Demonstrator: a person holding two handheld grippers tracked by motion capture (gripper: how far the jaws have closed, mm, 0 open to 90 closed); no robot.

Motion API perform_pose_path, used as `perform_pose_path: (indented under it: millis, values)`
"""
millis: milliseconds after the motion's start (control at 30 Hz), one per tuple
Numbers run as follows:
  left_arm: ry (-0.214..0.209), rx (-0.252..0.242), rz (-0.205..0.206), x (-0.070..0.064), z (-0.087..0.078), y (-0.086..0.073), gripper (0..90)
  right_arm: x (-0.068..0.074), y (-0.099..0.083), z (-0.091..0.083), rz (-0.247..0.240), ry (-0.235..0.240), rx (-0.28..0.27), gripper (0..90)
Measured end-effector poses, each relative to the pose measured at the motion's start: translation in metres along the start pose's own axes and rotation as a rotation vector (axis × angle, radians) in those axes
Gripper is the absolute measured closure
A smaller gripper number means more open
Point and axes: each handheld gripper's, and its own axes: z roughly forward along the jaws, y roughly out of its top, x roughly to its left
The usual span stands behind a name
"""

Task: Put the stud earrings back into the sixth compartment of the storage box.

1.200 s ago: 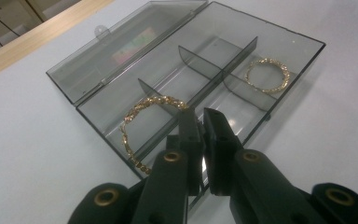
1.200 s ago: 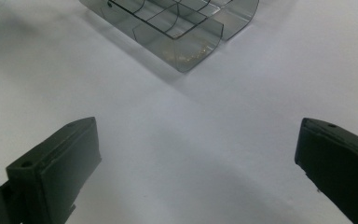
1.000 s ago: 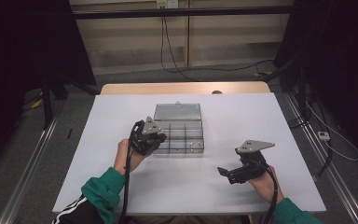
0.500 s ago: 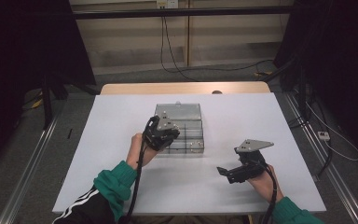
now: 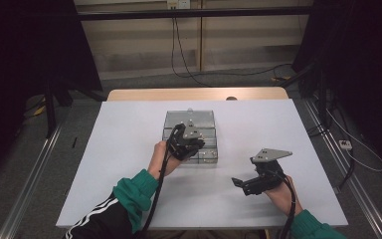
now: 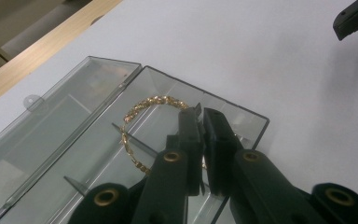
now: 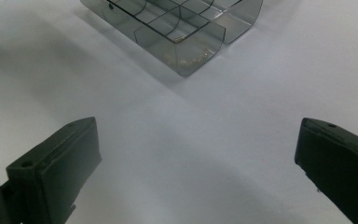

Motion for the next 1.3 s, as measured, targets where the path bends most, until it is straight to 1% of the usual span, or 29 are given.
perform_pose_path:
  millis: [33, 100, 200, 333, 367, 467, 533, 600, 633, 700, 733, 800, 833, 867, 933, 1000, 1133, 1300]
  values:
    - [-0.001, 0.008, 0.003, 0.0, 0.001, 0.0, 87.1, 0.0, 0.0, 0.0, 0.001, 0.001, 0.0, 0.0]
    - [-0.008, 0.009, -0.004, -0.001, 0.004, 0.001, 87.1, 0.0, 0.0, -0.001, 0.006, -0.002, -0.001, 0.0]
    - [-0.017, 0.016, 0.0, -0.002, 0.008, 0.002, 87.1, 0.0, -0.001, -0.001, 0.004, -0.002, 0.001, 0.0]
    - [-0.029, 0.009, -0.006, -0.005, 0.013, 0.003, 87.1, 0.0, 0.0, 0.0, 0.004, 0.0, 0.001, 0.0]
    - [-0.031, 0.015, -0.002, -0.005, 0.014, 0.003, 87.0, 0.0, -0.001, 0.0, 0.005, 0.001, 0.001, 0.0]
    - [-0.04, 0.008, -0.011, -0.007, 0.017, 0.002, 87.1, 0.0, -0.001, -0.001, 0.007, -0.001, 0.001, 0.0]
    - [-0.046, 0.014, -0.009, -0.008, 0.019, 0.001, 87.0, 0.0, -0.001, -0.001, 0.005, -0.001, -0.001, 0.0]
    - [-0.051, 0.011, -0.013, -0.009, 0.022, -0.001, 87.0, 0.0, -0.001, -0.001, 0.007, 0.001, -0.001, 0.0]
    - [-0.056, 0.008, -0.025, -0.009, 0.024, -0.003, 87.0, 0.0, -0.001, -0.001, 0.007, 0.002, 0.0, 0.0]
    - [-0.063, 0.017, -0.024, -0.009, 0.026, -0.005, 86.9, 0.0, -0.001, 0.0, 0.008, 0.004, 0.001, 0.0]
    - [-0.067, 0.013, -0.033, -0.009, 0.028, -0.006, 86.8, -0.001, -0.001, 0.0, 0.009, 0.004, 0.001, 0.0]
    - [-0.07, 0.018, -0.037, -0.009, 0.029, -0.006, 85.7, -0.001, -0.001, -0.001, 0.01, 0.003, 0.0, 0.0]
    - [-0.07, 0.01, -0.049, -0.009, 0.028, -0.006, 77.2, -0.001, -0.001, -0.001, 0.009, 0.002, -0.001, 0.0]
    - [-0.069, 0.011, -0.038, -0.008, 0.026, -0.005, 68.2, -0.001, -0.001, -0.001, 0.007, 0.001, -0.001, 0.0]
    - [-0.061, 0.003, -0.039, -0.007, 0.021, -0.006, 58.7, -0.001, -0.001, -0.002, 0.004, 0.001, -0.004, 0.0]
    - [-0.048, -0.002, -0.049, -0.004, 0.016, -0.007, 45.7, -0.001, -0.001, -0.002, 0.007, -0.001, -0.004, 0.0]
    - [-0.043, 0.005, -0.059, 0.003, 0.008, -0.011, 31.2, -0.001, -0.001, -0.003, 0.009, 0.0, -0.002, 0.0]
    - [-0.037, 0.006, -0.074, 0.013, -0.001, -0.017, 20.1, -0.001, -0.002, -0.003, 0.01, -0.002, -0.001, 0.0]
